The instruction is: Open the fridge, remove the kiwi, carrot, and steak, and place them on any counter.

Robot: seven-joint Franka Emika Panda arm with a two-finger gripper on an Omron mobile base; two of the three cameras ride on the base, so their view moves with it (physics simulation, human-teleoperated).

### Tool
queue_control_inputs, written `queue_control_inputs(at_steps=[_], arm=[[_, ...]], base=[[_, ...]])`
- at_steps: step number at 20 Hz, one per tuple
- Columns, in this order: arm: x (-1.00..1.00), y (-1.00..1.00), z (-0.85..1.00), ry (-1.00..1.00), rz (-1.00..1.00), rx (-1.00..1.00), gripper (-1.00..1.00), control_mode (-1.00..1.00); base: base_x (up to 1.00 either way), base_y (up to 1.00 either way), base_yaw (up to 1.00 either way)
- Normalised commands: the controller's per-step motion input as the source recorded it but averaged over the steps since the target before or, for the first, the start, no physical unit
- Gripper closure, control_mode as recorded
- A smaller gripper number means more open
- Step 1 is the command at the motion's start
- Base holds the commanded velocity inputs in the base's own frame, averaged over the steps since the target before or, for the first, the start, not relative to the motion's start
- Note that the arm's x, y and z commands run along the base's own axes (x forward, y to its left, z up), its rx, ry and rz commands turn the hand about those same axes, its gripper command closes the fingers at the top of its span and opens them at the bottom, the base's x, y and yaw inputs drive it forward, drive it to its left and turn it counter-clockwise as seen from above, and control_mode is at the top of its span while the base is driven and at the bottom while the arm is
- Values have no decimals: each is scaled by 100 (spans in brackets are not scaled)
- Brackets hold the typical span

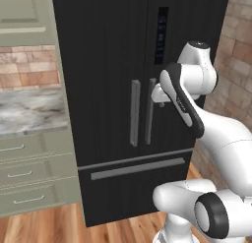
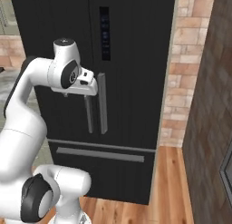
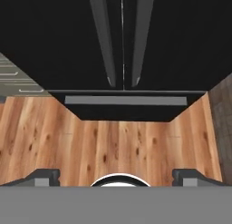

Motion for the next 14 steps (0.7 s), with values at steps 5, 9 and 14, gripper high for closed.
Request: queue_control_inputs(at_steps=[5, 9, 14], arm=[[0, 0, 0, 0, 0, 0, -100, 100], [0, 0, 0, 0, 0, 0, -100, 100], [1, 0, -19, -14, 0, 3, -100, -100]], base=[[-35, 0, -4], [0, 0, 0], [2, 0, 0]])
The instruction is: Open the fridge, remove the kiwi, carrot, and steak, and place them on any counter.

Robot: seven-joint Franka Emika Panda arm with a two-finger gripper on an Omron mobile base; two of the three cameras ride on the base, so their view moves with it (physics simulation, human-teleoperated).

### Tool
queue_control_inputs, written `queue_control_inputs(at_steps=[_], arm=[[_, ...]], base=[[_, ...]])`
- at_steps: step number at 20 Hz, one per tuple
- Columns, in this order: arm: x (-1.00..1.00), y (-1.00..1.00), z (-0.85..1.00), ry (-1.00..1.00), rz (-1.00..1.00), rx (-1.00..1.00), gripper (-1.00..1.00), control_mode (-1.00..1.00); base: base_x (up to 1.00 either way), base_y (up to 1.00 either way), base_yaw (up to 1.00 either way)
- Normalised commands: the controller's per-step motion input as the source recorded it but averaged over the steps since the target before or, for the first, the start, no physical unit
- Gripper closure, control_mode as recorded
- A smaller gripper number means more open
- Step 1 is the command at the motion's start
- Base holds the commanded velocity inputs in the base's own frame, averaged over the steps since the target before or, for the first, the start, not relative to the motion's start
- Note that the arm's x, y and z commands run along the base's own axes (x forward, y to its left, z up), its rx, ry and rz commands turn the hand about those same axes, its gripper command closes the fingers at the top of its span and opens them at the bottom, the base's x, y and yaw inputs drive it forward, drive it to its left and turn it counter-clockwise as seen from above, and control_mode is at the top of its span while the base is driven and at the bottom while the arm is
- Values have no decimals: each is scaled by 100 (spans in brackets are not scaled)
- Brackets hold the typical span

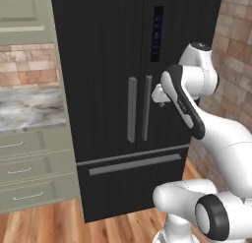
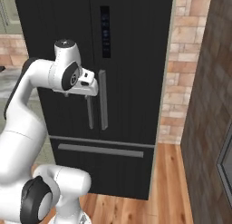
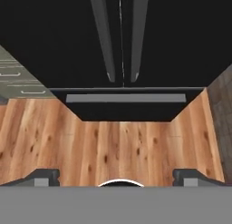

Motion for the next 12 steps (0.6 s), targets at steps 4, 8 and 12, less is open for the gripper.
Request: queue_control_inputs(at_steps=[4, 8, 12], arm=[[1, -5, -51, -60, 0, 21, -100, -100], [35, 0, -26, -27, -3, 23, -100, -100], [59, 0, -3, 10, -11, 12, -100, -100]], base=[[0, 0, 0], [0, 0, 0], [0, 0, 0]])
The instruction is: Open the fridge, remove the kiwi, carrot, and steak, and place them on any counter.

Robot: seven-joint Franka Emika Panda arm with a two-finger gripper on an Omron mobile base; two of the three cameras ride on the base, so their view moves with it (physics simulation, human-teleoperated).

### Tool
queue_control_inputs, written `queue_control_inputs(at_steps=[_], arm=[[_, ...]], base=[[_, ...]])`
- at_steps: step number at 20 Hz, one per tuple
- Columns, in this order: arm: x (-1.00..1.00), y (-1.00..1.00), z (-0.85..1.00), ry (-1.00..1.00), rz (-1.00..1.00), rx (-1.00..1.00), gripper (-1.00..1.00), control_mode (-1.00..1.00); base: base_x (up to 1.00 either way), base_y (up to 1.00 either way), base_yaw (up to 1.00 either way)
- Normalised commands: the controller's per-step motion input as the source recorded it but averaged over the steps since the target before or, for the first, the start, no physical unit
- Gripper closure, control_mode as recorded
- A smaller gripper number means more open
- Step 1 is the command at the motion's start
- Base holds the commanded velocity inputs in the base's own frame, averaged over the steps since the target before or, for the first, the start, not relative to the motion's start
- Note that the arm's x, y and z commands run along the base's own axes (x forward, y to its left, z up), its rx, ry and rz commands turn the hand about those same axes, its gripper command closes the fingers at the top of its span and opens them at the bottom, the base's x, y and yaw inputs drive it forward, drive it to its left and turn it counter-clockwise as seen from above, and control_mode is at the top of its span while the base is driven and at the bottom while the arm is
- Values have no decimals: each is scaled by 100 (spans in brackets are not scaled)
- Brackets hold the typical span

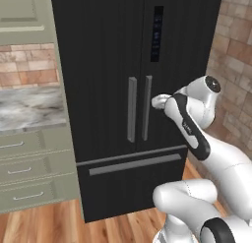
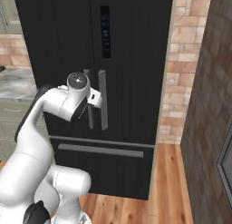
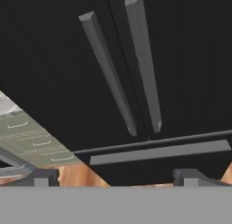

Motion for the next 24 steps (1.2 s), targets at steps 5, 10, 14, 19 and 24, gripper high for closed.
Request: queue_control_inputs(at_steps=[5, 10, 14, 19, 24], arm=[[61, 0, -1, 26, -13, 7, -100, -100], [21, -12, 0, 11, -2, 0, -100, -100], [34, -5, -2, -13, 0, 0, -100, -100], [52, 0, 0, -11, 0, 2, -100, -100], [47, 0, 0, -10, 0, 2, -100, -100]], base=[[0, 0, 0], [0, 0, 0], [0, 0, 0], [0, 0, 0], [0, 0, 0]])
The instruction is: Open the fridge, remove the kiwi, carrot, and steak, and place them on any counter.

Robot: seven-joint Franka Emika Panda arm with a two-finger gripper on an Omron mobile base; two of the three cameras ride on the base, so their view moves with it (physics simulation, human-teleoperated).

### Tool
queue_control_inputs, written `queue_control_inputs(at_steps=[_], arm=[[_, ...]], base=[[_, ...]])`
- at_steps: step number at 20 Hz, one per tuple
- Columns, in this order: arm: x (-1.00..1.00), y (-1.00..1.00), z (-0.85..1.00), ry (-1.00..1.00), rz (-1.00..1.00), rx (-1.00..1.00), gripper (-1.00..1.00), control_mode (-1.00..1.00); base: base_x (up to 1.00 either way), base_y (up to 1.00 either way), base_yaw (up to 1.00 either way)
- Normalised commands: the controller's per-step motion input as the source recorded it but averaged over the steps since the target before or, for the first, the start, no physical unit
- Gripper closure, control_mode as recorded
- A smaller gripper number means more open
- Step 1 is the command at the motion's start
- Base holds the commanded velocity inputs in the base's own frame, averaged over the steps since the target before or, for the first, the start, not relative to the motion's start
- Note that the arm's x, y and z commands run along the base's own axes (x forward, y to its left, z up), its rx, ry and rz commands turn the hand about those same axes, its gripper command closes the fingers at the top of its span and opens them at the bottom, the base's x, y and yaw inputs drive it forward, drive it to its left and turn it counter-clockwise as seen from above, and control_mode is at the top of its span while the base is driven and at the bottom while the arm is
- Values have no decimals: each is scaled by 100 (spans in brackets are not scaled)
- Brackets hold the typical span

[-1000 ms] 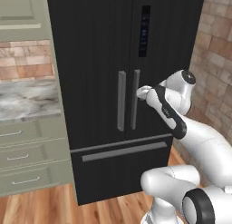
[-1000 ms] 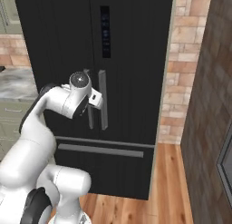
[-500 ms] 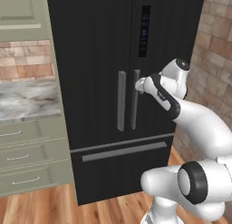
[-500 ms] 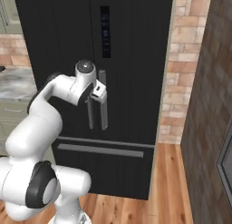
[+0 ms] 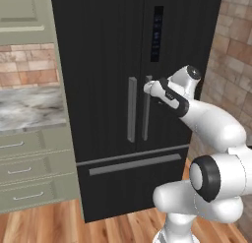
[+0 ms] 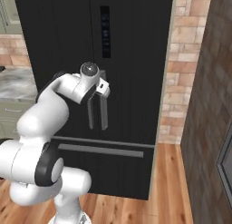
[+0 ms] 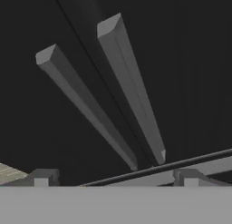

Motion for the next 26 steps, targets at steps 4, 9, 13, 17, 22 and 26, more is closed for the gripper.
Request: queue_control_inputs(at_steps=[4, 9, 13, 17, 22, 26], arm=[[48, -2, 0, -11, 0, 5, -100, -100], [41, -5, 0, -5, 0, 4, -100, -100], [38, -2, 0, -4, -2, 4, -100, -100], [42, 0, 0, -3, -3, 5, -100, -100], [42, 0, -2, -3, -3, 4, -100, -100], [41, -3, -8, -5, -1, 4, -100, -100]], base=[[0, 0, 0], [0, 0, 0], [0, 0, 0], [0, 0, 0], [0, 0, 0], [0, 0, 0]])
